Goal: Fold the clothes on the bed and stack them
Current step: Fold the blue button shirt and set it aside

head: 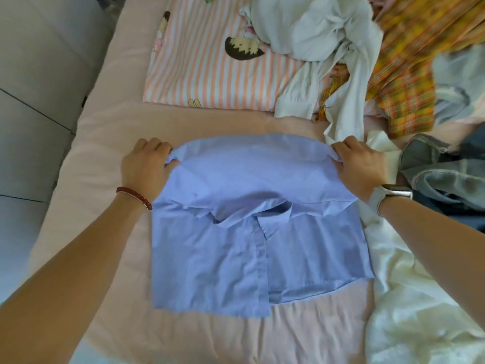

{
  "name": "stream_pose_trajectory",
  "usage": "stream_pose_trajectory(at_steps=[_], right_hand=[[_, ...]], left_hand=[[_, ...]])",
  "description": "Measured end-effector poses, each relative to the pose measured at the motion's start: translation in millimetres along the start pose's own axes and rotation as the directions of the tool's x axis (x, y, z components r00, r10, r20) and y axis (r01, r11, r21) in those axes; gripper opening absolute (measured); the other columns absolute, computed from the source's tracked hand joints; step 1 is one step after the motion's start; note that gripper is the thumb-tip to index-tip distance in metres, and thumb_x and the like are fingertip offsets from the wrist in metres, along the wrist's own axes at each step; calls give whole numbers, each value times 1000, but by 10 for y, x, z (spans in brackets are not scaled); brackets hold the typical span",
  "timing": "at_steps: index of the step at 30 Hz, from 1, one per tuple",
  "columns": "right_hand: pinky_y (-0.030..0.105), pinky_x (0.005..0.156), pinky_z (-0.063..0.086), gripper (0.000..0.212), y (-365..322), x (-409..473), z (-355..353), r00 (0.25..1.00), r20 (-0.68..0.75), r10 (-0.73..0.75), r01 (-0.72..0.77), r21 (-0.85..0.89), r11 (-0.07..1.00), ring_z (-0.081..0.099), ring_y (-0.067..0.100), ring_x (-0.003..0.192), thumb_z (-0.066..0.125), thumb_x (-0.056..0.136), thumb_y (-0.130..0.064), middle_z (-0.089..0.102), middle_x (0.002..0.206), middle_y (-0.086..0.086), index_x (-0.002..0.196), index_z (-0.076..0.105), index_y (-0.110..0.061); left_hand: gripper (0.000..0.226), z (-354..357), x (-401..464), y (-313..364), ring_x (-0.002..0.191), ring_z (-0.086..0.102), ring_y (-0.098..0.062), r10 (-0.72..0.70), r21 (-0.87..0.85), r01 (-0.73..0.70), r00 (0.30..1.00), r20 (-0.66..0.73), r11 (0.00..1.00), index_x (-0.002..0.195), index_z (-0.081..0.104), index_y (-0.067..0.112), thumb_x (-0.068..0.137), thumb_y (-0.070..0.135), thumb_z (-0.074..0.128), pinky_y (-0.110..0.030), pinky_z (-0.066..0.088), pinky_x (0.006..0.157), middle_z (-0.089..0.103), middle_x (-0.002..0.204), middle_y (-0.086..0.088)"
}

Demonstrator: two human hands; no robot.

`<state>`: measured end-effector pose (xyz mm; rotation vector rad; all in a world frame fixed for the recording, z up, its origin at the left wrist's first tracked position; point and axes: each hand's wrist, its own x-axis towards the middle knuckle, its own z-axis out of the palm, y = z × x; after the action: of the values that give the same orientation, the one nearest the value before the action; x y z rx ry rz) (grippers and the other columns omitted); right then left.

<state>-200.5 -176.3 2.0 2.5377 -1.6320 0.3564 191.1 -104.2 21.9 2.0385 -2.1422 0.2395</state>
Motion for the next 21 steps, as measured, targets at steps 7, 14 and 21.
stream_pose_trajectory(at_steps=[7,14,21], right_hand=[[29,38,43,20,43,-1136,-69,956,67,-285,282,53,958,58,31,53,48,68,-9,60,74,12,84,62,-9],[35,49,49,50,-125,-2065,171,882,423,-210,223,20,975,61,32,59,78,30,3,64,77,10,78,70,-11],[39,58,47,38,-178,-2298,114,816,562,-134,154,12,988,66,32,74,43,54,-26,68,82,6,77,72,-15]], left_hand=[[21,-3,-1276,149,70,54,-26,224,-135,-212,971,83,968,84,47,17,66,12,38,-29,44,39,60,76,-4],[54,284,-2448,396,67,62,-29,170,-156,-106,851,496,982,79,51,16,38,-7,78,-27,42,31,50,99,-3],[34,184,-2509,478,99,59,-28,-79,-124,233,703,707,965,94,64,16,77,41,49,-34,51,65,58,113,1]])
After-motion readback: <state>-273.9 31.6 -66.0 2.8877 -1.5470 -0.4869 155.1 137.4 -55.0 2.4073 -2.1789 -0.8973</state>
